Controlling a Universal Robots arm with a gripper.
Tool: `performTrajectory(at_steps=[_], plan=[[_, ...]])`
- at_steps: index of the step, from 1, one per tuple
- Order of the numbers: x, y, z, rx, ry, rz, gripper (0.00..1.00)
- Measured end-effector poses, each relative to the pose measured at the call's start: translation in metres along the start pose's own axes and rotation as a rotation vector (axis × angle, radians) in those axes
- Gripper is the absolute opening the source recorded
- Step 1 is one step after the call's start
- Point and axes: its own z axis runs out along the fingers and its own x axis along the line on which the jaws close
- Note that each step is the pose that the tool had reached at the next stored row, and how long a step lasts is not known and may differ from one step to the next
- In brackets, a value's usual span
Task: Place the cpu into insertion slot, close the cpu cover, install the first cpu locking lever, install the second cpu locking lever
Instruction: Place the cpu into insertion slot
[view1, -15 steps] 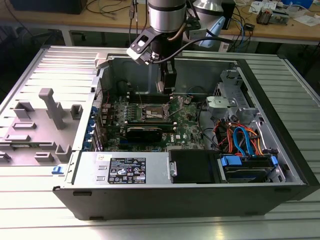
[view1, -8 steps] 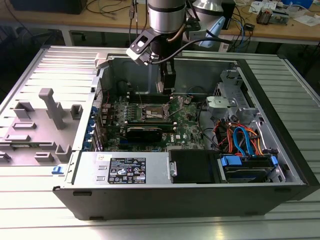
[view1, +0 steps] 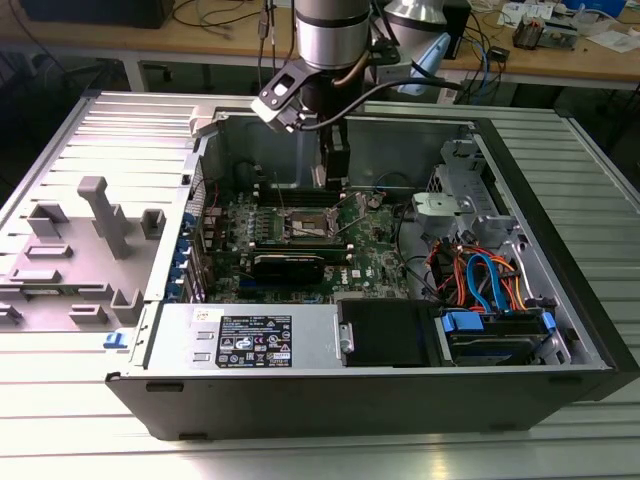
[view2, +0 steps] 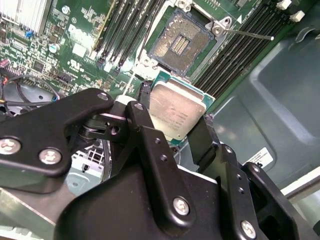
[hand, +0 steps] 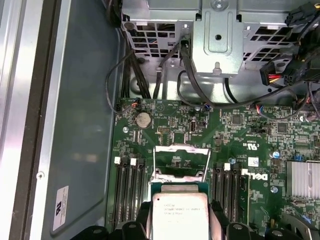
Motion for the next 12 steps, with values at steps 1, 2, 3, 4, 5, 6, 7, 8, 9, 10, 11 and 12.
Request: performTrajectory(at_steps=[1, 2, 3, 4, 5, 6, 7, 8, 9, 10, 11, 12], plan=[[0.0001, -0.0009, 0.0004, -0.0001, -0.0001, 0.001, 0.55], [0.0001, -0.0018, 0.0011, -0.0001, 0.0000, 0.003, 0.55], [0.0001, -0.0026, 0.0022, -0.0001, -0.0004, 0.006, 0.55], [0.0001, -0.0032, 0.0028, -0.0001, -0.0006, 0.009, 0.55], [0.0001, -0.0034, 0.0029, 0.0000, -0.0010, 0.011, 0.55], [0.0001, -0.0035, 0.0030, 0.0000, -0.0012, 0.012, 0.55], [0.0001, -0.0035, 0.0031, -0.0001, -0.0012, 0.013, 0.55], [0.0002, -0.0036, 0.0032, -0.0002, -0.0011, 0.014, 0.55], [0.0002, -0.0036, 0.0032, -0.0002, -0.0011, 0.014, 0.55], [0.0002, -0.0036, 0.0032, -0.0002, -0.0011, 0.014, 0.55], [0.0002, -0.0036, 0.0032, -0.0003, -0.0011, 0.014, 0.55], [0.0002, -0.0036, 0.0032, -0.0003, -0.0011, 0.014, 0.55]])
